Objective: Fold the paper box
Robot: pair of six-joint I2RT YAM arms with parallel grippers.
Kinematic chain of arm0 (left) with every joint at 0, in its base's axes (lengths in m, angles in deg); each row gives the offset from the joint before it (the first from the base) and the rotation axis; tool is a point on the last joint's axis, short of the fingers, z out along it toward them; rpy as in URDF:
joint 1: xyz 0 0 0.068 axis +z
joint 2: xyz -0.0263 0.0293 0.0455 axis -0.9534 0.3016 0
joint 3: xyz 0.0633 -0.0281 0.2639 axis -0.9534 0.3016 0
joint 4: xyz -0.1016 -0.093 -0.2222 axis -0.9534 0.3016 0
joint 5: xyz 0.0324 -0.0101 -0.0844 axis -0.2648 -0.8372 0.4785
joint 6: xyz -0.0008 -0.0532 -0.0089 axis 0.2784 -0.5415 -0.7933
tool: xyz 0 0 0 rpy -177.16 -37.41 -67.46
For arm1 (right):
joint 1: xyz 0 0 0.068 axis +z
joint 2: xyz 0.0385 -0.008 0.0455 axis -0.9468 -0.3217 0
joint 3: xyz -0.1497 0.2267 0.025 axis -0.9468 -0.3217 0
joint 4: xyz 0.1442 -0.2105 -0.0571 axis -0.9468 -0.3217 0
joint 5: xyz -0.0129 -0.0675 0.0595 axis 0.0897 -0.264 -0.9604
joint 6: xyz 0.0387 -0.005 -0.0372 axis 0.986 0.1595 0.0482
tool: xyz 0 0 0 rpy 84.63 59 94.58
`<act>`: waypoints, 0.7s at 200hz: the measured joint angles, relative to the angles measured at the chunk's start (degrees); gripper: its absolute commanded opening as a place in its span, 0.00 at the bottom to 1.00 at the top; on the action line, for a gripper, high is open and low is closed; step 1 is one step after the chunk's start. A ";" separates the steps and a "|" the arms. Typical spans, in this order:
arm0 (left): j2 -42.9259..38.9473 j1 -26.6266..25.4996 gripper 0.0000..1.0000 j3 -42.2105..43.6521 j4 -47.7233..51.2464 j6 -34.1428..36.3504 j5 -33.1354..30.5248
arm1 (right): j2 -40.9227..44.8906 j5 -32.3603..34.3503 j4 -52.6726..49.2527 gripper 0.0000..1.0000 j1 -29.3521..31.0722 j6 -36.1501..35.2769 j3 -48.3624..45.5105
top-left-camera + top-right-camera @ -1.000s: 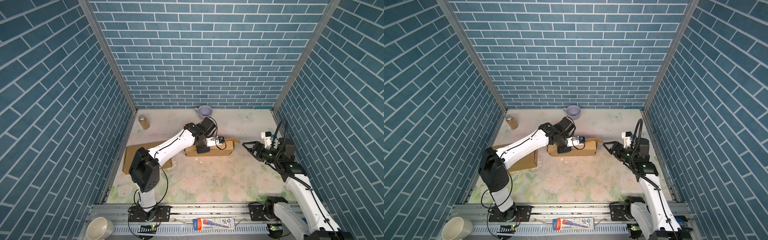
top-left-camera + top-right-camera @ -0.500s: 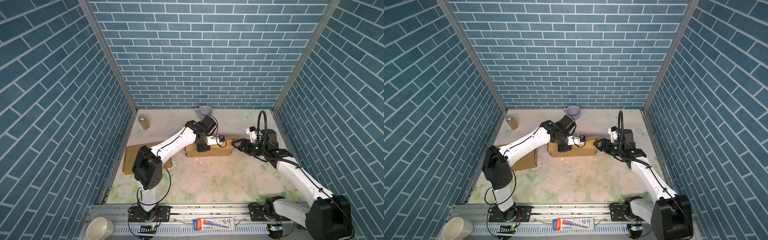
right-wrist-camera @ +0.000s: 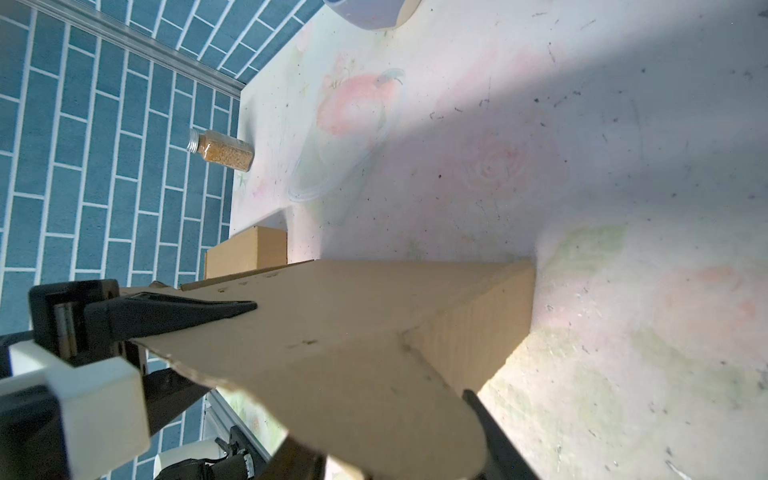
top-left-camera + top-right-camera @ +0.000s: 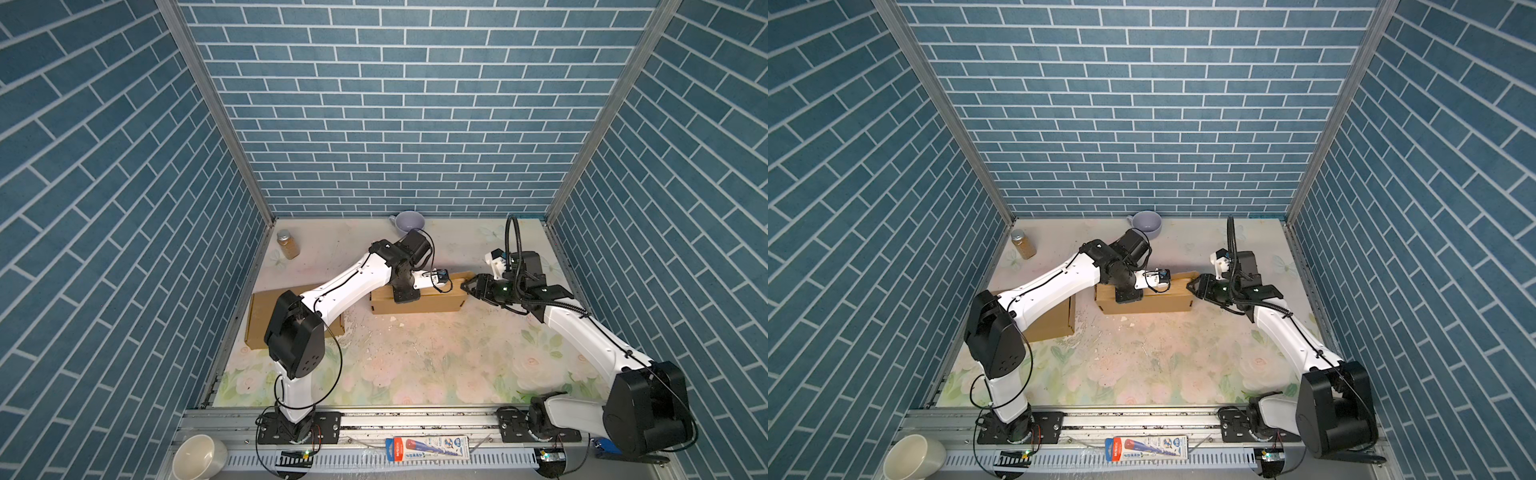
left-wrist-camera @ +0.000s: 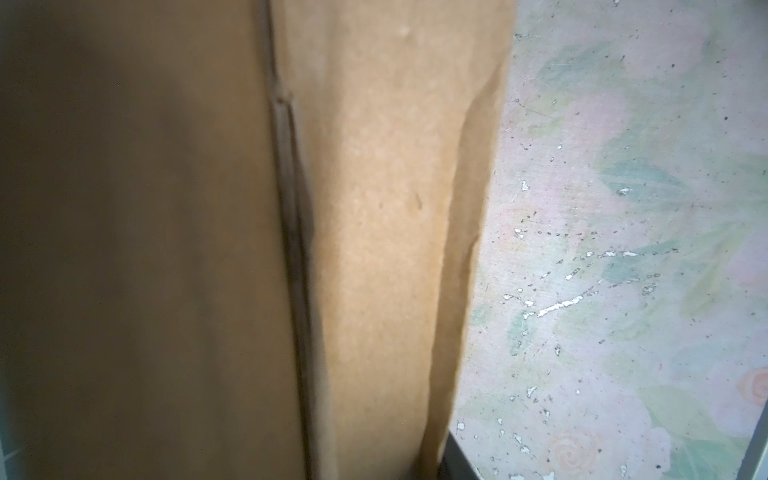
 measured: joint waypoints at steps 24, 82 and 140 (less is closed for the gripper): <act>0.00 0.31 0.34 0.00 -0.13 0.26 0.33 | 2.05 2.40 -8.33 0.59 0.00 -7.02 5.11; 0.04 0.68 0.34 0.07 -0.37 0.76 0.96 | -0.31 15.98 -24.76 0.52 2.08 -27.47 21.03; 0.11 0.94 0.34 0.04 -0.44 0.96 1.44 | -8.70 20.33 -31.93 0.39 5.55 -37.35 26.82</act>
